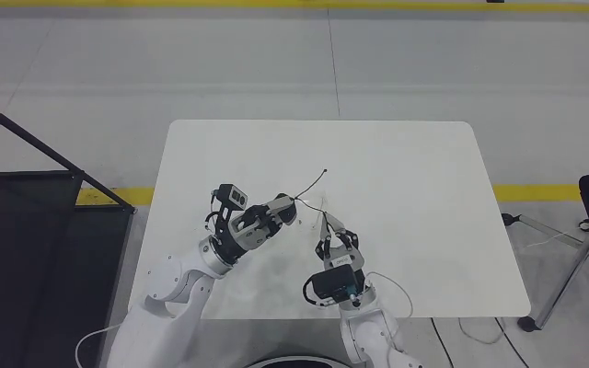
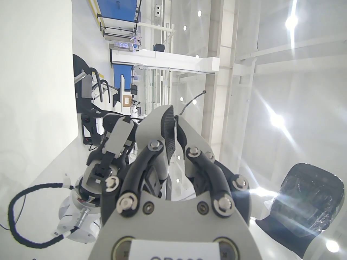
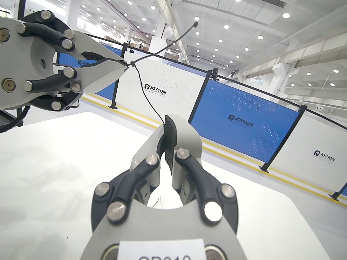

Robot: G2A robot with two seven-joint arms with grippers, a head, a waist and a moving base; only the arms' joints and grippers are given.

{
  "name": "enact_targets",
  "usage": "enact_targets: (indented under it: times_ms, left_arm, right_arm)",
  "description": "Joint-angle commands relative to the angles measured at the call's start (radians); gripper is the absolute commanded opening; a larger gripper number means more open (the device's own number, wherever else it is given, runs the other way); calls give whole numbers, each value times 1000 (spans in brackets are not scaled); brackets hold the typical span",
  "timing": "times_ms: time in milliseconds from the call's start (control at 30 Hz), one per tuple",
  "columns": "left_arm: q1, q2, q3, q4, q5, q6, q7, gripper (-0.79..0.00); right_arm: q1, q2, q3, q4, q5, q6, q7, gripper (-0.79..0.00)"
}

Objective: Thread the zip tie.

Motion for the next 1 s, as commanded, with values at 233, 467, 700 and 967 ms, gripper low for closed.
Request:
enact_targets:
  times_ms: [233,467,700,967]
  left_arm:
    - [-1,3,1,1,7,1,1,-785]
    - [8,11,-6,-8,58,26,-7,-785]
    - [31,18,-17,-27,86,29,-22,-785]
    - [63,29,-46,-43,99,27,-67,-785]
  right_arm:
    - [-2,-5,7,-3,0,0,1,-785]
    - [-21,-8,28,-43,24,26,-35,-785]
    - [-36,-11,35,-87,9,38,-29,-785]
    - [-39,-17,25,-114,-18,49,-5,-785]
